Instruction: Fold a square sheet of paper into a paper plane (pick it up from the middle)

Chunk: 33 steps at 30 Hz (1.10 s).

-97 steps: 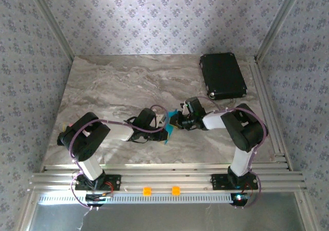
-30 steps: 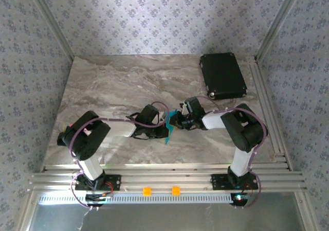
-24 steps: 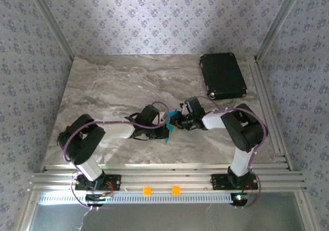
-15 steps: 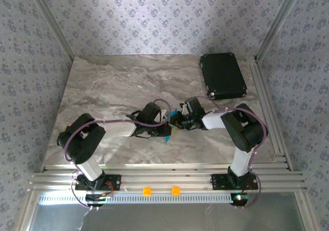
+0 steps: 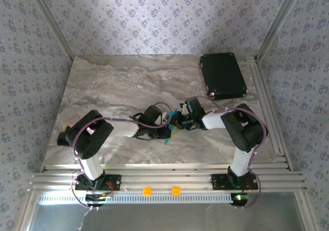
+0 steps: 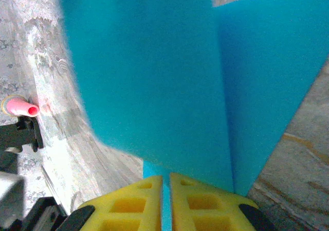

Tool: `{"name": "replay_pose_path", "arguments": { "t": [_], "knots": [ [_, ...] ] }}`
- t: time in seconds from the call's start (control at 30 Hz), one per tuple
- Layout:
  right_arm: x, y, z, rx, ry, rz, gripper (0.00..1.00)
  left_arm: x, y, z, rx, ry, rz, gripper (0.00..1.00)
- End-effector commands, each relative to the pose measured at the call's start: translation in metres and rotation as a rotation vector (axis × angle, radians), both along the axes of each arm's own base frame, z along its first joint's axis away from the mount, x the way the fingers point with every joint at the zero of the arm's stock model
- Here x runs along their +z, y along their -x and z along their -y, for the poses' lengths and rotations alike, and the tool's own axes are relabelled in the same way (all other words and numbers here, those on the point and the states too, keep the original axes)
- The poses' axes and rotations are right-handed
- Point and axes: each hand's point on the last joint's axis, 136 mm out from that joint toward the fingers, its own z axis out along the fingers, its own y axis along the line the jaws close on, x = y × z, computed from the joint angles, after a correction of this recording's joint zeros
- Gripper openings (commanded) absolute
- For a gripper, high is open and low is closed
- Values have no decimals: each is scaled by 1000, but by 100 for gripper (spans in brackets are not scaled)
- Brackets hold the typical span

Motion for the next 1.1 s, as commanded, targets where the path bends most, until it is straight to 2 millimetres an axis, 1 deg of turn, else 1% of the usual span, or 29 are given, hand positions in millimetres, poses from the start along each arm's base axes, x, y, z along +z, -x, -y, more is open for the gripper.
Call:
{"name": "replay_pose_path", "arguments": {
  "t": [0.0, 0.1, 0.17, 0.33, 0.43, 0.53, 0.67, 0.77, 0.9, 0.97, 1.07],
  "knots": [
    [-46, 28, 25, -27, 139, -141, 14, -10, 15, -6, -5, -12, -39, 3],
    [-46, 27, 25, -26, 139, -140, 14, -16, 24, -10, -7, -19, -53, 3],
    [-46, 28, 25, -27, 140, -143, 14, -17, 29, -11, -13, -21, -56, 3],
    [-47, 28, 27, -30, 151, -143, 14, -11, 40, -12, -38, -29, -50, 4],
    [-49, 28, 29, -33, 158, -149, 14, -9, 46, -16, -56, -50, -48, 5],
    [-49, 28, 29, -33, 161, -147, 14, -10, 52, -23, -69, -76, -45, 5],
    [-47, 29, 28, -31, 159, -145, 14, -17, 67, -36, -82, -113, -55, 5],
    [-46, 28, 28, -31, 158, -144, 14, -21, 78, -40, -107, -132, -62, 5],
    [-46, 28, 28, -32, 157, -141, 14, -23, 86, -53, -104, -184, -44, 4],
    [-45, 28, 26, -32, 154, -141, 14, -19, 85, -56, -85, -174, -28, 4],
    [-45, 29, 23, -34, 143, -143, 14, 7, 78, -51, -57, -109, 38, 3]
  ]
}}
